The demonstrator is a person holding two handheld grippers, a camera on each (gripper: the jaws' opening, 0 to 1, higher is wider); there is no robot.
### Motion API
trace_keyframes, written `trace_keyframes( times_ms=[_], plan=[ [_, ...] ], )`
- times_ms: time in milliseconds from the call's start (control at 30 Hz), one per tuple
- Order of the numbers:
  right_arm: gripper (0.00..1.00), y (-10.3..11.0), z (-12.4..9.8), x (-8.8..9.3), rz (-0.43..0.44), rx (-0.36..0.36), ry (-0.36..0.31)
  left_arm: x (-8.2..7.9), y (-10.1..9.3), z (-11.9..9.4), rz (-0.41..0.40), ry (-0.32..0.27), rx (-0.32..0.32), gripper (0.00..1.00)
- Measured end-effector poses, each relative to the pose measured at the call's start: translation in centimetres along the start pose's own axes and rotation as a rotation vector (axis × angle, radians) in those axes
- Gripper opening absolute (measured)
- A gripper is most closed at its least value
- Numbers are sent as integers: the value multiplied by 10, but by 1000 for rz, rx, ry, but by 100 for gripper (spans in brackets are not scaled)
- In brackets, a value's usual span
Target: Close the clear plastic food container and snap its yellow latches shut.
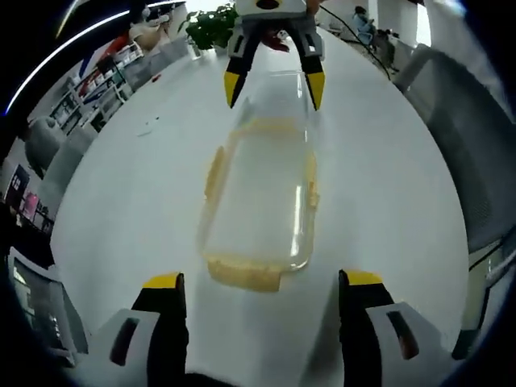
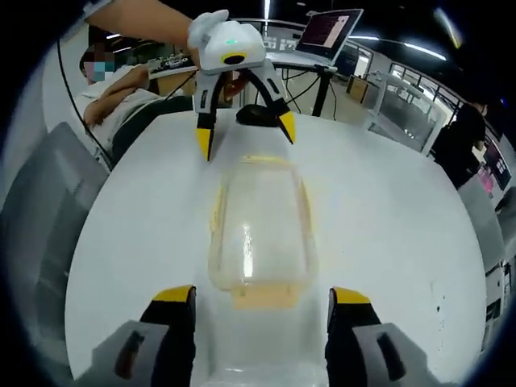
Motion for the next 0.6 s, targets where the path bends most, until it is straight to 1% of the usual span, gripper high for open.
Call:
trace_keyframes(
  times_ms=[67,133,267,333,433,467,533,600],
  plan=[
    [62,-1,3,1,-5,-2,23,0,0,2,15,8,8,75],
    [61,-1,4,2,-2,-2,29,1,2,4,30,18,12,74],
    [57,-3,7,2,-12,4,48,1,6,6,34,26,17,73],
    [57,-4,10,3,-13,5,63,1,8,8,40,28,22,73],
    [56,-3,13,2,-11,-2,68,3,9,10,50,42,35,71],
    [56,-4,15,2,-9,-1,75,1,11,11,38,34,39,71],
    [55,-4,16,2,-7,-1,83,1,13,12,16,38,42,69],
    [54,-3,18,4,-3,-6,95,1,14,12,11,47,59,64]
  ],
)
Point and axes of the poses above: the point that each gripper's makers call its tool centre point, and the gripper's own axes: z roughly forward along the fingers, y roughly to its left, x roughly out of its underside, the point moved 8 cm from there along -z, roughly backward along the fingers, and after that the axes turned 3 degrees about -x, right-handed, at the moved point
